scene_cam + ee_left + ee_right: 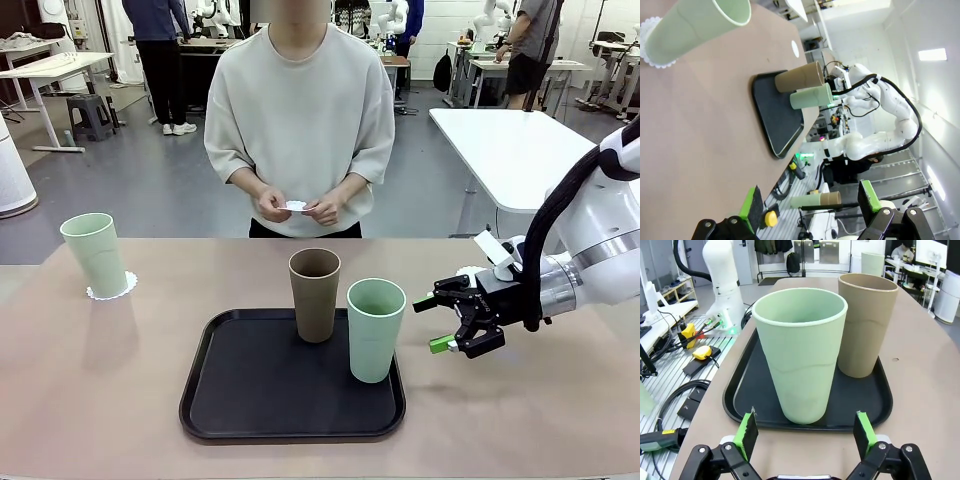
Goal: Place coasters on the table and set cups on them.
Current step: Take one Reusable plastic cup from the Flat Tray and place it on a coaster set by the human.
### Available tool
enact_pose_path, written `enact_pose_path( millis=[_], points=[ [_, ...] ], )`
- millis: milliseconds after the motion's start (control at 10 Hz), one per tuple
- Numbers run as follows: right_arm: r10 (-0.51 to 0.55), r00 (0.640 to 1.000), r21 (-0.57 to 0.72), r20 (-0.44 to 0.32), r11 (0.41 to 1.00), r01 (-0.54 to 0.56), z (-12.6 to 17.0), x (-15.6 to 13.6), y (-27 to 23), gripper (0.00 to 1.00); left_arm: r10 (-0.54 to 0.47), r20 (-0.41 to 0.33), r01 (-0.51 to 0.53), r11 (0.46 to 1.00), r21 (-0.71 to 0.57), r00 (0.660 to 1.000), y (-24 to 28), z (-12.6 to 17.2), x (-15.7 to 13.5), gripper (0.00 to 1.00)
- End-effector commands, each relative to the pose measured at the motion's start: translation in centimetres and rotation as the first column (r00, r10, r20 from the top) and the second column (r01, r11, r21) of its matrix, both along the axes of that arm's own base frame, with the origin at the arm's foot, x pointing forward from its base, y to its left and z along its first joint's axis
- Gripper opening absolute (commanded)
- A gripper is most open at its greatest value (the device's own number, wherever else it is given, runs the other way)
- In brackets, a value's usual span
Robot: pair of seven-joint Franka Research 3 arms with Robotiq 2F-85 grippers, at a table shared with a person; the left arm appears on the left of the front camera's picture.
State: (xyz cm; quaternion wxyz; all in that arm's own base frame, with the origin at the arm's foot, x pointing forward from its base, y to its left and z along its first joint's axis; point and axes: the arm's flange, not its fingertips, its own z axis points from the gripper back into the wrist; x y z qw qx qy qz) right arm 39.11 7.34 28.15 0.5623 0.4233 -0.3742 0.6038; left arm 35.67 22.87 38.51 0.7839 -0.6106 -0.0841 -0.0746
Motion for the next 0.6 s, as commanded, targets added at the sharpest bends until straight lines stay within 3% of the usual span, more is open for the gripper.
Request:
enact_pose_path(
  millis=[0, 500],
  points=[
    [0.002, 1.000, -0.001, 0.002, 1.000, -0.002, -0.1, 0.0, -0.1, 1.00, 0.005, -0.006, -0.005, 1.000, 0.005, 1.000, 0.0, 0.2, 0.0, 1.00],
    [-0.020, 1.000, 0.048, -0.019, 0.999, 0.021, -1.2, -0.3, 2.5, 1.00, 0.005, -0.006, -0.005, 1.000, 0.005, 1.000, 0.0, 0.2, 0.0, 1.00]
  ],
)
